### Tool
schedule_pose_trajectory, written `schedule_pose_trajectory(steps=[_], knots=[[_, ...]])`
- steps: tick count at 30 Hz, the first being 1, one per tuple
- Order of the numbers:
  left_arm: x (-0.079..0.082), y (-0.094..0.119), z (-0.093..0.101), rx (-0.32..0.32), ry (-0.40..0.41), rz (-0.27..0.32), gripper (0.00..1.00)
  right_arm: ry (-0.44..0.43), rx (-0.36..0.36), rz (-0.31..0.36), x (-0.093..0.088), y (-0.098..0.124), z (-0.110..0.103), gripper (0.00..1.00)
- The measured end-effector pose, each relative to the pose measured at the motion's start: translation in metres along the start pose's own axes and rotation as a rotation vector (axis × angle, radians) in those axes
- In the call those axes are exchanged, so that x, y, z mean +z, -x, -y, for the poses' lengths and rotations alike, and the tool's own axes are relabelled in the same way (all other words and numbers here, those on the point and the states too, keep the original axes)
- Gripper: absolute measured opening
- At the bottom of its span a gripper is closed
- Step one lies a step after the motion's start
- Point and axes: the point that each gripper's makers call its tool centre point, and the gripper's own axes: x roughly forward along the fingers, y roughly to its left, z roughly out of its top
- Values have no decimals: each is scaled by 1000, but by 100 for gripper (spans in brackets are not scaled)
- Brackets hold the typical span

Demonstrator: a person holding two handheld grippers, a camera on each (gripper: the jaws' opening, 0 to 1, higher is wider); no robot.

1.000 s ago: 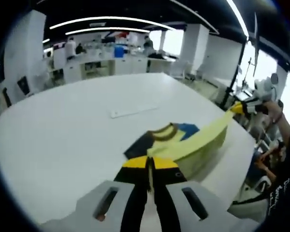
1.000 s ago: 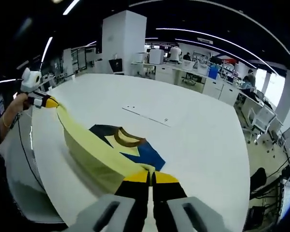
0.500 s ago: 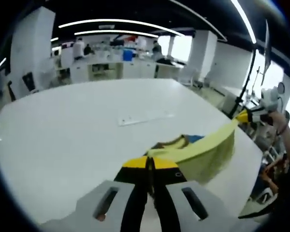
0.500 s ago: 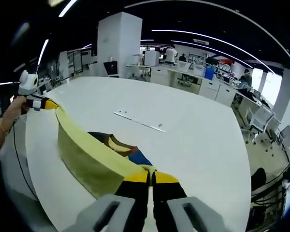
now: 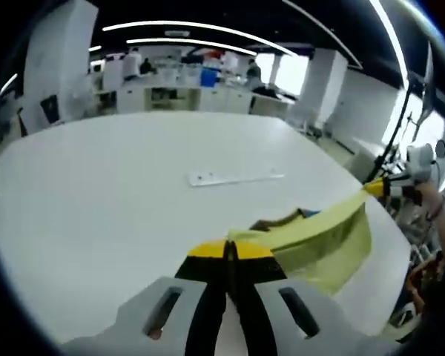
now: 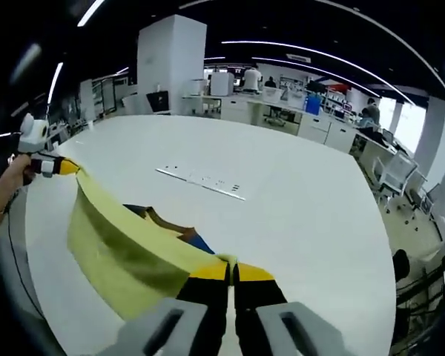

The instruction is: Fold the garment on the visible template until the final outline fits inside the template.

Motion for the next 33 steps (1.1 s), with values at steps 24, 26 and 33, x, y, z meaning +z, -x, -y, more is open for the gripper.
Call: schedule_pose_trajectory(steps=[24,26,33], knots=[[-47,-74,-29,25,96,-65,0,-112,0,-111,-41,-79,13,0],[-50,-77,-30,30,98,-72,0,-118,-2,-125,-46,-83,14,0],[-60,-82,-35,46,103,-93,0,-124,-8,-141,-55,-93,14,0]])
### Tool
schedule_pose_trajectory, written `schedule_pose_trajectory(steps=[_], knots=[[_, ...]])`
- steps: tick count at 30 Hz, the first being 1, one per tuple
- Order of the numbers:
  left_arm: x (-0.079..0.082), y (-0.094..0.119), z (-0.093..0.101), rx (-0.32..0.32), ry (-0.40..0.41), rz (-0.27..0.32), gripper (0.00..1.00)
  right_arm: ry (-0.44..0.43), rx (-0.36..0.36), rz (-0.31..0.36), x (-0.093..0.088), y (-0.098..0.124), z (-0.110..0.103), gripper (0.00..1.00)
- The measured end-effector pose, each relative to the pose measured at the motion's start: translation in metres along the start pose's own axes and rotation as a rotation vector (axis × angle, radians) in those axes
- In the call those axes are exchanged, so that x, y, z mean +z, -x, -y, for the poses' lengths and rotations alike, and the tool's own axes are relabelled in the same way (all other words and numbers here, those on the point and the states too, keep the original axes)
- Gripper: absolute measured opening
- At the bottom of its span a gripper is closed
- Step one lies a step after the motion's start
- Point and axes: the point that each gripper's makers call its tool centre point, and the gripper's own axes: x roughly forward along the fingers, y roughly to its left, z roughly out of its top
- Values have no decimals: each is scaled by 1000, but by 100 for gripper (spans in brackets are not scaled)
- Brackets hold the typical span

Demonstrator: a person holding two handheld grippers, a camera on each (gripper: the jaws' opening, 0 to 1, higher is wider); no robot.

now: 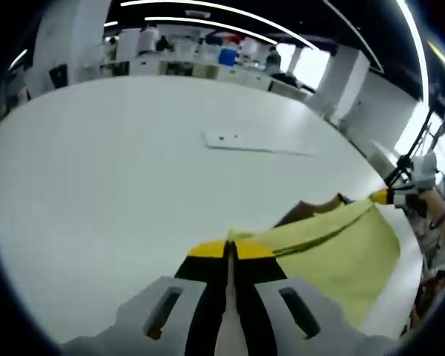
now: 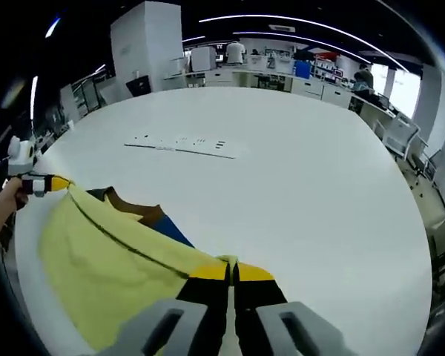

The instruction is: Fold the garment on the visible template until the final outline fits inside the template.

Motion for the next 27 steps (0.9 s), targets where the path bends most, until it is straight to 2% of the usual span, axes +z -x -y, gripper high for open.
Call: schedule_pose_trajectory(steps=[9,17,19,22,24,27], knots=[[-5,-3,-2,14,-3,-14,0,-13,-3,-14,-7,-8,2,0],[-8,-3,-2,13,49,-7,0,-25,1,-15,-8,-9,0,0],[-7,-3,0,10,18,-9,0,-11,9,-14,-7,-8,-1,0],[-10,-4,4,-17,-112,-32,1,-19,21,-2,-6,-7,-1,0],[-6,-6,4,-26,-174,-13,6,-1,22,-3,-6,-5,0,4],[-5,-4,8,-59,-180,2,18,30,23,18,-2,0,1,12]])
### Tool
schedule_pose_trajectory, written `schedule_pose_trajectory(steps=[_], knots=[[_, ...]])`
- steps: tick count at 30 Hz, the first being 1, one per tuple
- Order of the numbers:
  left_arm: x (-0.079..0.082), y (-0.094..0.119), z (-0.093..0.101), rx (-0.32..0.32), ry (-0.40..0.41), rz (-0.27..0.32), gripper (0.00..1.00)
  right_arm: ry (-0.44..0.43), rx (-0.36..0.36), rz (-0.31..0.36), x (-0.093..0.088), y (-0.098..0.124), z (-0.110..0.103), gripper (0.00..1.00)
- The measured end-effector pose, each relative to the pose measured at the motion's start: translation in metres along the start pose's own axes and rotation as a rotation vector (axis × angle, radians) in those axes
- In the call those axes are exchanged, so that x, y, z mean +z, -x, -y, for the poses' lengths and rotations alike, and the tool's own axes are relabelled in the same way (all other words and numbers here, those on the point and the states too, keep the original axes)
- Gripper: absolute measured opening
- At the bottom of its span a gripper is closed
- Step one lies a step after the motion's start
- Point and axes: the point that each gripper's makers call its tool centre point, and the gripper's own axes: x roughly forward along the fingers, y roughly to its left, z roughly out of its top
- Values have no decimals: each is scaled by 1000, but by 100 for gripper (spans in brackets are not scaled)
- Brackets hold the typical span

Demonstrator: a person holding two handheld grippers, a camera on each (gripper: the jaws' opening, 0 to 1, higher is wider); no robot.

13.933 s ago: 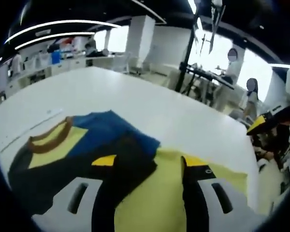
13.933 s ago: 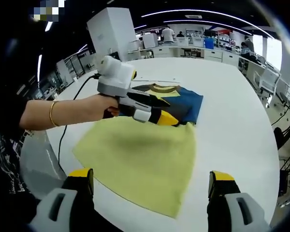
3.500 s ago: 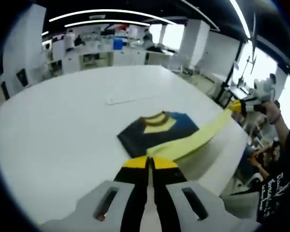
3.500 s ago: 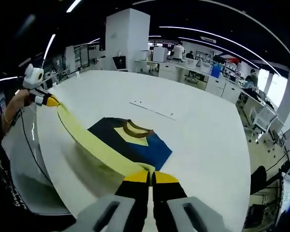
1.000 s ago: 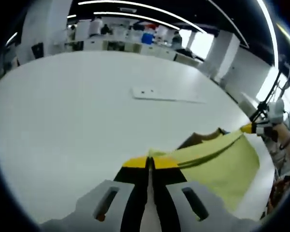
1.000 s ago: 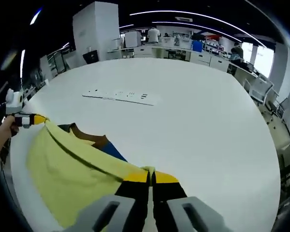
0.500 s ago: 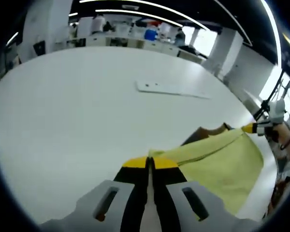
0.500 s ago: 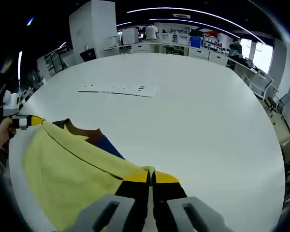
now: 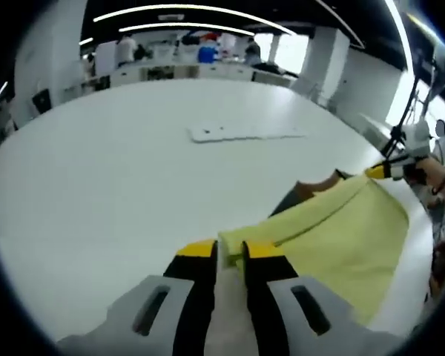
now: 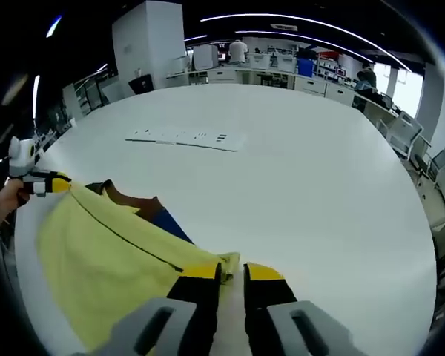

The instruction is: Fold the garment on the visible template until the final outline fits inside the template.

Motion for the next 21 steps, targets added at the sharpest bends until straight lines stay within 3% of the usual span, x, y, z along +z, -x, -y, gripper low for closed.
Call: schedule_pose_trajectory(steps=[5,8,12,15,21], knots=[[5,3,4,-35,-169,11,31,35,28,6,2,7,-4,19],[4,4,7,-63,-208,14,35,127,39,6,2,9,-6,20],[-1,5,3,-45,-340,-18,37,207,46,-10,-3,9,-7,21],[-6,2,0,-32,-370,-34,35,228,35,-20,-7,6,-4,21],[-7,-6,-3,-4,-430,-35,33,185,40,8,-5,-3,2,21]])
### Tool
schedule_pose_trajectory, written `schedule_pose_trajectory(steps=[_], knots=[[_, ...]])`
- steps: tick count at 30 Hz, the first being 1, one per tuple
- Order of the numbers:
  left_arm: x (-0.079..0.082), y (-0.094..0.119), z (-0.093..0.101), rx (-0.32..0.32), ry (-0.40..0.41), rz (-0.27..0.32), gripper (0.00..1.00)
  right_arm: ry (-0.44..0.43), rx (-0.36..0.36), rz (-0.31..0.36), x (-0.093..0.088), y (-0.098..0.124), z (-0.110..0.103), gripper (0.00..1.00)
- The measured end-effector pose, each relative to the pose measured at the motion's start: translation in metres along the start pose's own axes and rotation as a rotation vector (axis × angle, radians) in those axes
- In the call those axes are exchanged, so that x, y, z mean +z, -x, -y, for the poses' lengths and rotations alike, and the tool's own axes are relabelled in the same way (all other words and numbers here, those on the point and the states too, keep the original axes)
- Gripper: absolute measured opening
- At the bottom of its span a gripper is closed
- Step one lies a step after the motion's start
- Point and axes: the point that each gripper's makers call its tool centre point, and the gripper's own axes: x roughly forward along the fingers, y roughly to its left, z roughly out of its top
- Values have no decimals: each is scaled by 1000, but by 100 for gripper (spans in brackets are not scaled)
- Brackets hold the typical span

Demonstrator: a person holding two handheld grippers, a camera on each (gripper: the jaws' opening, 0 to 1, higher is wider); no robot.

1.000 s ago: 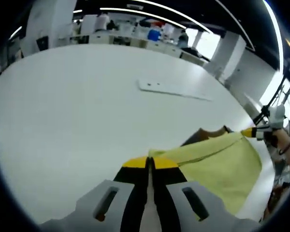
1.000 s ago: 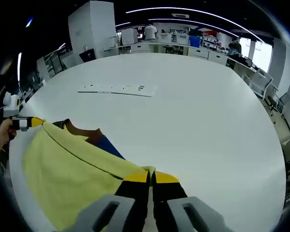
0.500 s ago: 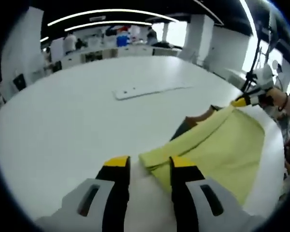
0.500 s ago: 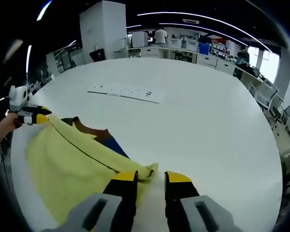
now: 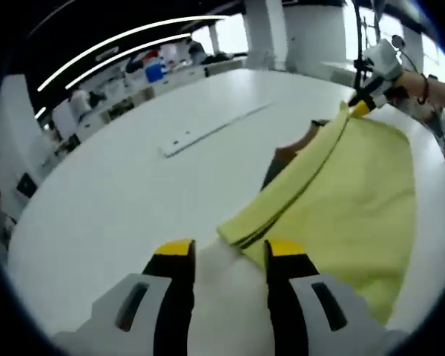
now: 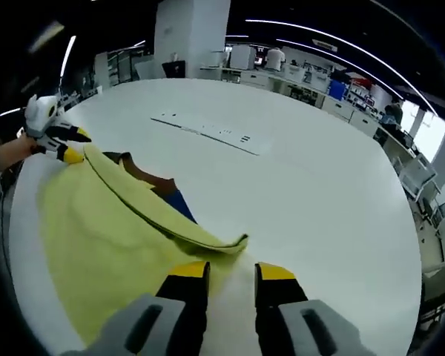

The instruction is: Fold the garment on the visible template until the final outline fits inside the template.

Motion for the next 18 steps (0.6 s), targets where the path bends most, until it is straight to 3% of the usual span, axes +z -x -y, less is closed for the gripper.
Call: schedule_pose_trajectory(steps=[7,11,14,18], knots=[[8,-10,-5,16,-26,25,30,-74,22,68,12,-4,1,21],[11,-17,-11,39,61,40,28,-127,19,103,19,-11,3,21],[11,-20,-16,62,81,40,26,-229,18,117,19,-17,3,21],[12,-25,-22,84,198,55,26,-244,-9,121,19,-21,8,21]])
